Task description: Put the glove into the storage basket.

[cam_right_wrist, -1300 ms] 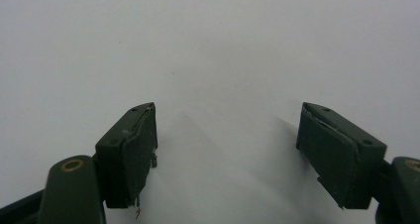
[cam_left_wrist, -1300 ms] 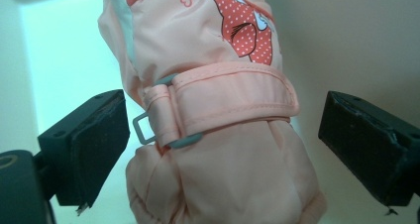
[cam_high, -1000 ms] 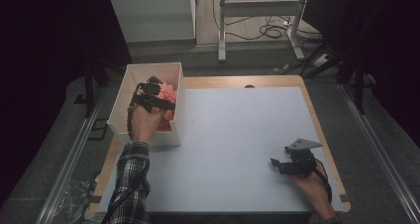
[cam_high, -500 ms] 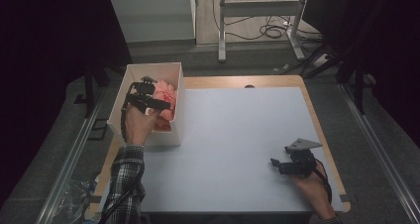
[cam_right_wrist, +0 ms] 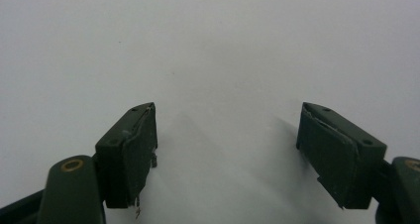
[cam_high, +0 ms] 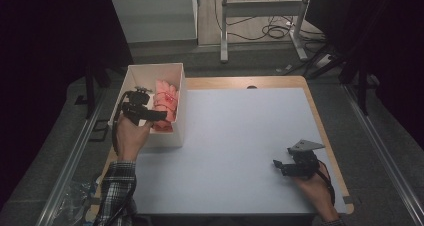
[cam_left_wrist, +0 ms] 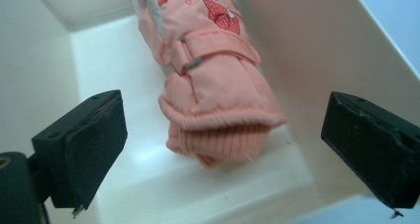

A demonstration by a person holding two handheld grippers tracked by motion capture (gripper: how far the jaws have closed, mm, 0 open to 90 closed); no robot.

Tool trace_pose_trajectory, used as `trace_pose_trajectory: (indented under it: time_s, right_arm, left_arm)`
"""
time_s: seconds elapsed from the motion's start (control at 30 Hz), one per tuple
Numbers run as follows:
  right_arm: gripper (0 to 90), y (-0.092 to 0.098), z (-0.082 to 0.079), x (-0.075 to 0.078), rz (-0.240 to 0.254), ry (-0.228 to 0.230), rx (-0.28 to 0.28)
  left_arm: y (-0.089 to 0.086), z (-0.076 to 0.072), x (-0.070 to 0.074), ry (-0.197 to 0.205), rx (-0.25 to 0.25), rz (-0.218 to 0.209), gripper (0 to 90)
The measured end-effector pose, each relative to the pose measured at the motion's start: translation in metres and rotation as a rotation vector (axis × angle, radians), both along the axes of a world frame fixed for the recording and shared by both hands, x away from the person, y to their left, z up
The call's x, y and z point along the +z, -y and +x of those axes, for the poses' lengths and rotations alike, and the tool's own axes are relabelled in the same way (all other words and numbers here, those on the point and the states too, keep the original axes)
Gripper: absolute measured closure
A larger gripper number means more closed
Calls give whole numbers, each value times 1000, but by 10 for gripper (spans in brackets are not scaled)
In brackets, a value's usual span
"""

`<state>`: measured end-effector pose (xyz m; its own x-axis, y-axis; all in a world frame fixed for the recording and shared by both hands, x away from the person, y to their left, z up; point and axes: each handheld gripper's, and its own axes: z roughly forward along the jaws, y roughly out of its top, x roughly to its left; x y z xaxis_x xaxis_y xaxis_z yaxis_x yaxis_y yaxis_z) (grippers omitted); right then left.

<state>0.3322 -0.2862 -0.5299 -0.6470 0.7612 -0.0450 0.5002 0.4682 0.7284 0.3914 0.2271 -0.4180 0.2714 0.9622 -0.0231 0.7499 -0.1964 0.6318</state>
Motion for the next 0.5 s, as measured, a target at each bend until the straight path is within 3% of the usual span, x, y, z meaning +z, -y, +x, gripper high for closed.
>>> trace_pose_trajectory:
  time_s: [0.5]
  right_arm:
    - [239, 0, 0, 0, -2, -2, -1]
  left_arm:
    - [10, -46, -9, 64, -68, -13, 38]
